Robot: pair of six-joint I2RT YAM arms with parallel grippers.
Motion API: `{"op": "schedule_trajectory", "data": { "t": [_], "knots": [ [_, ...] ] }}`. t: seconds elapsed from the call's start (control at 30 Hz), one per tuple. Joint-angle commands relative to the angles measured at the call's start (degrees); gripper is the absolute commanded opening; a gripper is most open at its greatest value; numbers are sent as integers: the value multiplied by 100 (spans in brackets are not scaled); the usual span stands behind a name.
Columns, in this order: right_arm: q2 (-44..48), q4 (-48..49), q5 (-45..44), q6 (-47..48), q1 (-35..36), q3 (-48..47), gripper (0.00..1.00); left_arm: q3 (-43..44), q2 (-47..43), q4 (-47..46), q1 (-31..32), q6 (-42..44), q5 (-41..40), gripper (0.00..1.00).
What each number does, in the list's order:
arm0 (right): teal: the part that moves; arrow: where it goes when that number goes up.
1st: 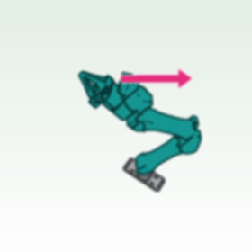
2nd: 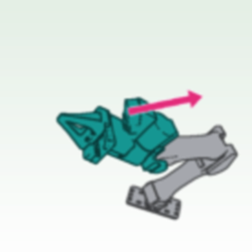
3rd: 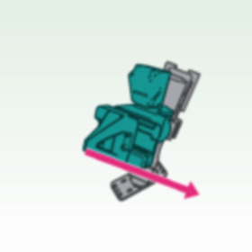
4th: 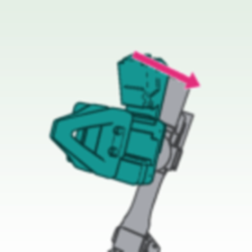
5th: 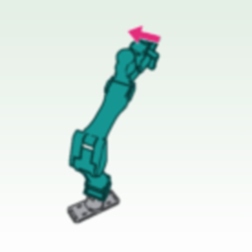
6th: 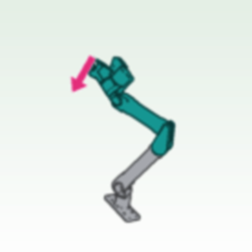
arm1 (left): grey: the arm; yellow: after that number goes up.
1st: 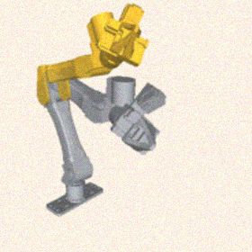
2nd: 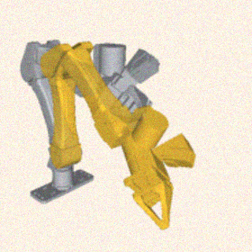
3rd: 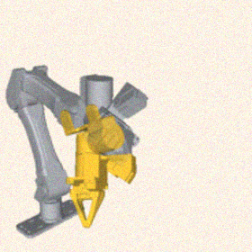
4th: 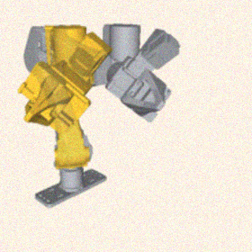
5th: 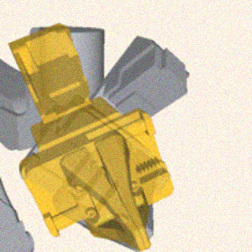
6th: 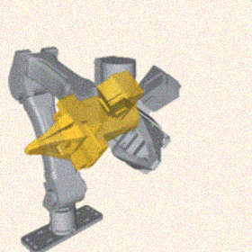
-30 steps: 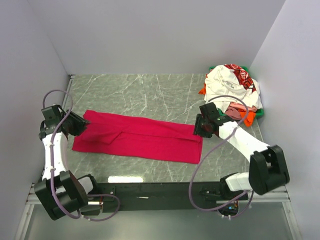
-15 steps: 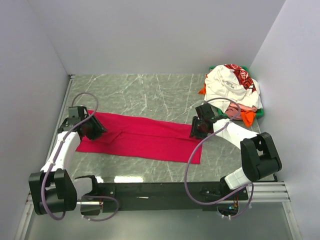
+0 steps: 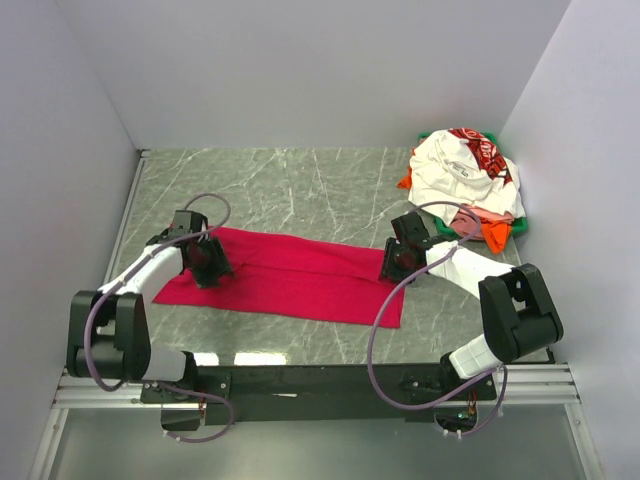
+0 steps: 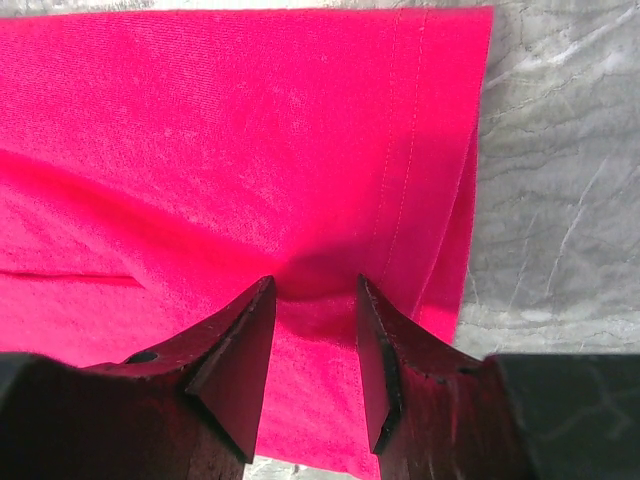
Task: Fold and stack the t-shirts
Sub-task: Fold the tshirt
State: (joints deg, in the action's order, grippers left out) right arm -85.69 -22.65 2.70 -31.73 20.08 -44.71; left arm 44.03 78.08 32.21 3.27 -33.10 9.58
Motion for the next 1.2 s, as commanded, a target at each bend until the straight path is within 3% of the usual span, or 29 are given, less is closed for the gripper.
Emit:
{"op": "schedule_trajectory", "data": {
  "t": [0.0,0.17,0.57,0.87,1.0,1.17],
  "knots": [
    [61,25,11,-71,14,103,45,334,206,31,95,199,-448,56],
    [70,-2,-6,-79,14,103,45,413,234,58,95,225,-905,54],
    [-44,-46,-6,-44,23,32,45,361,638,-74,121,401,-941,49],
    [-18,-37,-33,-44,14,59,45,519,875,-83,121,506,-862,27],
    [0,-64,-59,-36,14,59,45,711,884,31,121,594,-765,6],
    [26,-116,-94,0,23,32,45,1221,831,575,121,717,-686,1]
  ]
}}
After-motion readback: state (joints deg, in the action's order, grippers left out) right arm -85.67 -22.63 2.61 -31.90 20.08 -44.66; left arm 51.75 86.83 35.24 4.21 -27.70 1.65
